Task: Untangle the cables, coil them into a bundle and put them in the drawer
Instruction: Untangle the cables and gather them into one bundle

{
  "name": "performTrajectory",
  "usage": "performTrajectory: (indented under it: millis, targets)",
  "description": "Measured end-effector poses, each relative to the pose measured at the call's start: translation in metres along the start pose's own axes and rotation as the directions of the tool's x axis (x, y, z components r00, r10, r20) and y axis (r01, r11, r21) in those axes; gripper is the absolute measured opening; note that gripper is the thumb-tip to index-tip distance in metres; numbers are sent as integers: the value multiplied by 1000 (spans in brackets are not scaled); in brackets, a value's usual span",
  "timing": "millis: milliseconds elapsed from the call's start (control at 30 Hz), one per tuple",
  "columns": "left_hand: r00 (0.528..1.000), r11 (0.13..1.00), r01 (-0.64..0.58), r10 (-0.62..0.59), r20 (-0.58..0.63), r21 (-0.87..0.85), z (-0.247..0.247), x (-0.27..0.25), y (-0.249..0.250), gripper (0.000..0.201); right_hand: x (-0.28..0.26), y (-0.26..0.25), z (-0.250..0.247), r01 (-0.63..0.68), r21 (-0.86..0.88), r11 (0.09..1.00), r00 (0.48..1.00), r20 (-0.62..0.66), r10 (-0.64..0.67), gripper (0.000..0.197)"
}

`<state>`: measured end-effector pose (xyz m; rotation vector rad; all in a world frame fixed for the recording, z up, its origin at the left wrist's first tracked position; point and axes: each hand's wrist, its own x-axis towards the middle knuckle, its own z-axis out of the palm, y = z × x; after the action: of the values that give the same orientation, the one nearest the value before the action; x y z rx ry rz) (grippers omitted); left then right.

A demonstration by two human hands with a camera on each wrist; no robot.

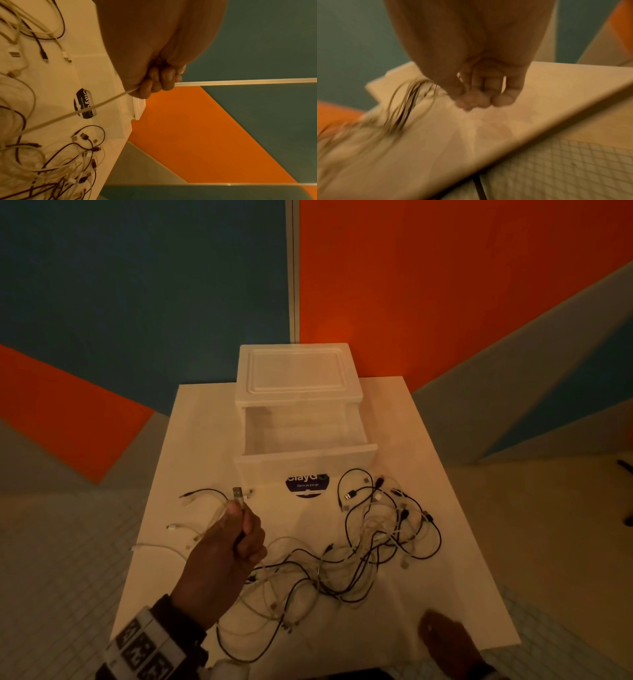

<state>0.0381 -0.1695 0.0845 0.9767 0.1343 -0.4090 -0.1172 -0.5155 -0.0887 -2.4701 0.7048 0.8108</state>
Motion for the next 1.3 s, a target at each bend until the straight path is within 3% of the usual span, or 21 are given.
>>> performTrajectory:
  millis: [100,267,467,600,667,767,867,933,1000,1067,1133,1200,1300]
  targets:
    - [1000,1000,18,-18,17,17,1,0,-6,39,33,-30,-24,65,96,993,993,-102,-55,30]
    - [996,998,48,-50,79,27,0,0,-12,42,70,-53,-30,101,-160,982,992,-59,-111,65]
    - [994,998,45,-50,95,46,4,-3,-14,43,80,-58,-34,157,-237,959,972,-136,-193,48]
    - [997,999,42,-44,65,28,7,-3,-12,36,66,-75,-52,270,-80,959,931,-233,-282,36]
    - [999,999,36,-37,36,26,9,-2,-10,33,57,-93,-74,382,93,919,864,-389,-320,25]
    - [1000,999,18,-18,5,45,11,0,-5,30,36,-123,-121,627,192,755,667,-633,-393,18]
    - [1000,998,-1,1,7,66,14,2,2,29,-8,-156,-184,772,235,590,540,-733,-414,15]
    - [1000,998,-11,10,20,54,16,3,5,27,-43,-172,-220,858,207,471,426,-799,-425,13]
    - [999,999,-19,18,28,48,18,3,9,25,-65,-182,-235,917,196,347,339,-841,-422,15]
    - [999,997,-30,28,34,67,20,3,10,22,-63,-190,-224,920,249,302,375,-782,-498,12]
    - [998,993,-46,42,46,107,22,2,8,20,-51,-196,-195,868,373,328,496,-657,-567,11]
    - [998,987,-58,52,46,147,24,2,5,22,-42,-201,-167,812,474,341,578,-569,-585,12]
    - [998,982,-63,61,19,179,26,4,-1,27,-43,-217,-145,792,477,380,600,-500,-624,14]
